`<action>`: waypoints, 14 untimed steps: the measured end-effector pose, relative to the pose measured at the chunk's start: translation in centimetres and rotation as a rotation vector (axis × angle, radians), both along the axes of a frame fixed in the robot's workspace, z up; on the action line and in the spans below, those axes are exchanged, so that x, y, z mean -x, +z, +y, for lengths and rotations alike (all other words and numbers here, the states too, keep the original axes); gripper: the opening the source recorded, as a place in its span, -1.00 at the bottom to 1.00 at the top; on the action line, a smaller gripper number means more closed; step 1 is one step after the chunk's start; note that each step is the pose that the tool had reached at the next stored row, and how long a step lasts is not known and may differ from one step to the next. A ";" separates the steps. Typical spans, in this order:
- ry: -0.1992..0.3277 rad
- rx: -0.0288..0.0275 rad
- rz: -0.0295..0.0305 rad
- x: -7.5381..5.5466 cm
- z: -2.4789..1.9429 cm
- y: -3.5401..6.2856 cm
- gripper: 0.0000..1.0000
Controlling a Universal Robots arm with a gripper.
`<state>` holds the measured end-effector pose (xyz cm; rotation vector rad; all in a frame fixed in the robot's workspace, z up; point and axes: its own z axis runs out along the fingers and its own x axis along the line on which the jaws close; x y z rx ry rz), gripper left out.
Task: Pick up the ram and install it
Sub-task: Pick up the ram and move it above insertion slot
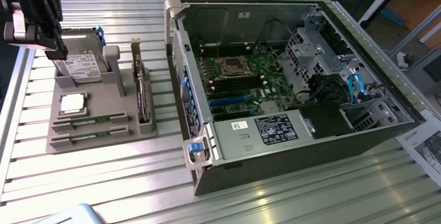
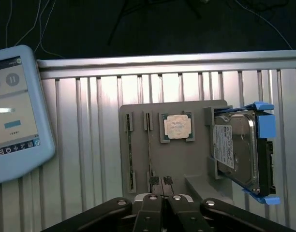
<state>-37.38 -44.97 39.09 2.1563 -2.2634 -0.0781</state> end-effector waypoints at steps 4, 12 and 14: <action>0.001 -0.0001 -0.0004 0.0 0.00 -0.01 -0.80; 0.008 0.0000 -0.0036 0.0 0.00 0.00 -0.80; 0.014 0.0000 -0.0055 0.0 0.00 0.00 -0.80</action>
